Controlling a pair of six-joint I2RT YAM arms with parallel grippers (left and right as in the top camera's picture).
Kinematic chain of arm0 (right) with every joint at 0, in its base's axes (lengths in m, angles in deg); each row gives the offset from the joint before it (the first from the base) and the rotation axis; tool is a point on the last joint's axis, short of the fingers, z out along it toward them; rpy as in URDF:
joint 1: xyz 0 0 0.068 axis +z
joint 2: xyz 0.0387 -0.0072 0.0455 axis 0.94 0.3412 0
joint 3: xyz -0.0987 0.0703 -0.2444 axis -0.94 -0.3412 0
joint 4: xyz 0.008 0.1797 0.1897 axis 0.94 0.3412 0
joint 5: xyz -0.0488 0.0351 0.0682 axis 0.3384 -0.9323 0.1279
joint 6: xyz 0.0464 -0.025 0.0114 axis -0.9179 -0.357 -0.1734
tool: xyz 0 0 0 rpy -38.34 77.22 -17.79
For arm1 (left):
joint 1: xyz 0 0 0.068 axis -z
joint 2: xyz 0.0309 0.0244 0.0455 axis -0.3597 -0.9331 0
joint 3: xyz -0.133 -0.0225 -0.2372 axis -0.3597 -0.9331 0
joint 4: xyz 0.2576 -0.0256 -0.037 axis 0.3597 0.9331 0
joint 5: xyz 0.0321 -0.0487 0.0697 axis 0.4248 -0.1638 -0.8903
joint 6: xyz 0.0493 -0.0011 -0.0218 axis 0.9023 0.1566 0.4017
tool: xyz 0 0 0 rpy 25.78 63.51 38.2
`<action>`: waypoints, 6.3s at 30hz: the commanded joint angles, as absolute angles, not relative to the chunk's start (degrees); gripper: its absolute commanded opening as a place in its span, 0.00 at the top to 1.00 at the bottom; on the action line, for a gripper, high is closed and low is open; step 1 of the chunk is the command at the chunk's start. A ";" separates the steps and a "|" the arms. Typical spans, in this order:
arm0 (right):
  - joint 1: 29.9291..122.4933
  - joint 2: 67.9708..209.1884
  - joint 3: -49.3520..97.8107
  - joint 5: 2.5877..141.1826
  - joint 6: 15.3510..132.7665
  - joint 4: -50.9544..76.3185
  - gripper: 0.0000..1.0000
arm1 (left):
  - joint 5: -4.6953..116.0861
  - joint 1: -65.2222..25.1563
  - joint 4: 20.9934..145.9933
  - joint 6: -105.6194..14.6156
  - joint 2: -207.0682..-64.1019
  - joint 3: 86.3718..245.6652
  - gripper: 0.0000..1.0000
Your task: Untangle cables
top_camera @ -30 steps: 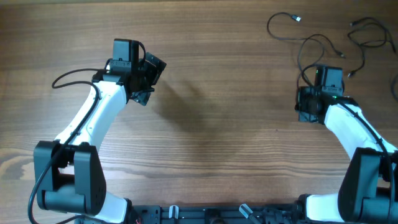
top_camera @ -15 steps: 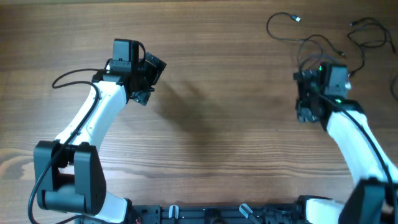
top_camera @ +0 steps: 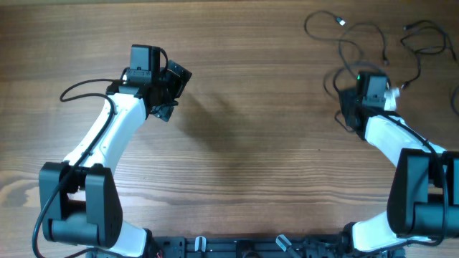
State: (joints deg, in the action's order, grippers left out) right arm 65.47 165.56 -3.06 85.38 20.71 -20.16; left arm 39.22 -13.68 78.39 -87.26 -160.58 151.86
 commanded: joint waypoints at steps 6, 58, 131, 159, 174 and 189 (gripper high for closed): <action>68.75 165.87 -1.51 83.31 36.99 -33.95 0.95 | 38.45 -13.53 78.30 -85.97 -160.38 151.81 0.00; 69.91 160.88 14.10 66.50 88.33 -34.15 0.00 | 38.45 -13.53 78.30 -85.97 -160.38 151.81 0.00; 64.55 171.40 14.10 8.82 15.20 -1.19 0.00 | 38.45 -13.51 78.30 -85.97 -160.38 151.81 0.00; 59.20 169.34 35.93 55.35 44.05 11.56 0.08 | 38.45 -13.51 78.30 -85.97 -160.38 151.81 0.00; 77.60 170.15 28.85 84.29 91.02 36.89 0.15 | 38.45 -13.53 78.30 -85.97 -160.38 151.81 0.00; 77.60 170.24 11.76 75.59 85.07 29.76 0.96 | 38.45 -13.53 78.30 -85.97 -160.38 151.81 0.00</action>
State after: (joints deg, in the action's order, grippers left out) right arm 77.60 169.58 12.24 82.76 89.95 31.86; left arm 38.80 -13.68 78.43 -86.87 -160.58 151.72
